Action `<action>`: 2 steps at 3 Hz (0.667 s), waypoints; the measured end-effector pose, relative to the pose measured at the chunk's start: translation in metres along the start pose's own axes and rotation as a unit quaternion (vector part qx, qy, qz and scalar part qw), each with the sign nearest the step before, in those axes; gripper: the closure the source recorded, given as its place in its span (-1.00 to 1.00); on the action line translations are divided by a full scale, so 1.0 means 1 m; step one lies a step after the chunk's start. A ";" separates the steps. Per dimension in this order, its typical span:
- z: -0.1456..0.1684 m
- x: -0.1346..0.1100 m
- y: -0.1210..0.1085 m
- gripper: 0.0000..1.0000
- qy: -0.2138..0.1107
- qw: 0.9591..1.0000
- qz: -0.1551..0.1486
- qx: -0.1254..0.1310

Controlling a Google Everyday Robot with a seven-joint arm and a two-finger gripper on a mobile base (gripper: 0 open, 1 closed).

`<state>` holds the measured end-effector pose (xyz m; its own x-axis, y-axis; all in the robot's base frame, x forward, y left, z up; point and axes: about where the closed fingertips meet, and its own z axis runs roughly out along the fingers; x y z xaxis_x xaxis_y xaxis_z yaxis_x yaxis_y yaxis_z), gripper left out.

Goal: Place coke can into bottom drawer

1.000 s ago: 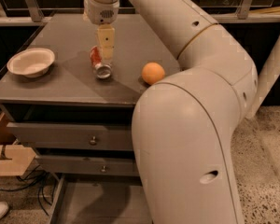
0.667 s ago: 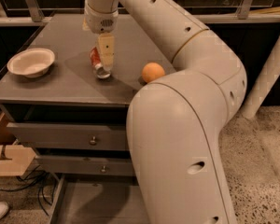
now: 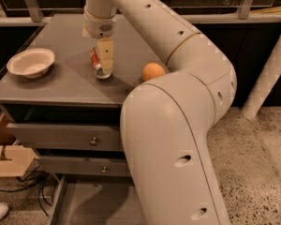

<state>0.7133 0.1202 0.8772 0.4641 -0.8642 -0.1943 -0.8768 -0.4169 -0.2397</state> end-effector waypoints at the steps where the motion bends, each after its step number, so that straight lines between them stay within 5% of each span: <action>1: 0.022 0.003 0.004 -1.00 -0.003 0.999 0.006 -0.031; 2: 0.030 0.004 -0.002 -1.00 -0.015 1.000 0.009 -0.024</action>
Offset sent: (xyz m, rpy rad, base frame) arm 0.0000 0.0018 -0.0198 -0.0198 0.0541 0.0024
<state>0.7203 0.1262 0.8484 0.4519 -0.8629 -0.2263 -0.8893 -0.4155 -0.1912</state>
